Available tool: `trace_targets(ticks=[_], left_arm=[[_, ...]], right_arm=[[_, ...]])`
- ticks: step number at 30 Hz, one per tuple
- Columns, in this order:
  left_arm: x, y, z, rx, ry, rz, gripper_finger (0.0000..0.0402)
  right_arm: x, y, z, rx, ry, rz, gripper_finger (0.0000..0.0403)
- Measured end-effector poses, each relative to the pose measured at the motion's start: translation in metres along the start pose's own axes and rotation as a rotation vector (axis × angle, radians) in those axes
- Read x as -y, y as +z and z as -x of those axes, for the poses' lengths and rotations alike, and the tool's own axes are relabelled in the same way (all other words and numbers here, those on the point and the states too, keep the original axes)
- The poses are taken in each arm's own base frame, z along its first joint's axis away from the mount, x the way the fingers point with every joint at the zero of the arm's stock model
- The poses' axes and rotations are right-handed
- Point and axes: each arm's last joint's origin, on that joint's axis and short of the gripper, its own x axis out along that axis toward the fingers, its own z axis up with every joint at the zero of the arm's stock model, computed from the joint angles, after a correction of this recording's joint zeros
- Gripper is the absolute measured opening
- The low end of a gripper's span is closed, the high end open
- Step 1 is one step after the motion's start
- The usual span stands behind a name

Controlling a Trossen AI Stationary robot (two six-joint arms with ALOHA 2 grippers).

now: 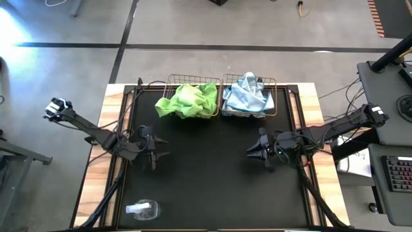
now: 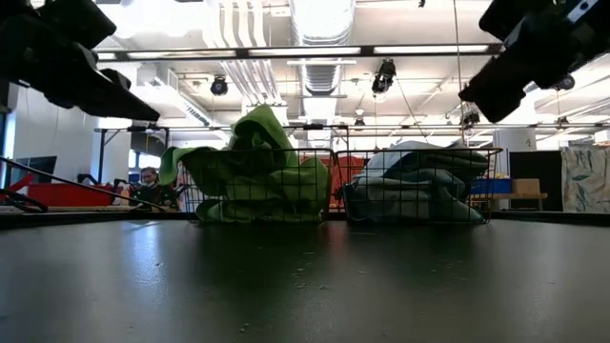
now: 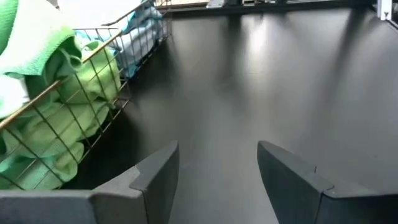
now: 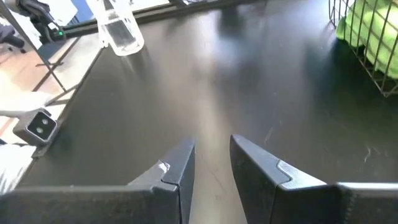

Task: Sort microfiber towel by color & place in baskets
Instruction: Return to Home Position

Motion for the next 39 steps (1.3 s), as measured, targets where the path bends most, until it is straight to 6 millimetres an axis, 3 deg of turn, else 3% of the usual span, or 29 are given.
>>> trace_targets(ticks=[12,19,28,39], left_arm=[[0.000,-0.011,-0.002,-0.004,-0.004,-0.005,0.0201],[0.001,-0.010,-0.002,0.000,-0.005,-0.001,0.0201],[0.001,-0.010,-0.002,0.000,-0.005,-0.001,0.0201],[0.000,-0.010,-0.002,0.000,-0.004,-0.006,0.0201]], right_arm=[[0.012,-0.041,-0.001,0.083,0.027,-0.049,0.0095],[0.017,-0.052,0.008,0.163,0.053,-0.054,0.0095],[0.019,-0.054,0.026,0.295,0.090,-0.029,0.0095],[0.016,-0.038,0.055,0.544,0.170,0.042,0.0095]])
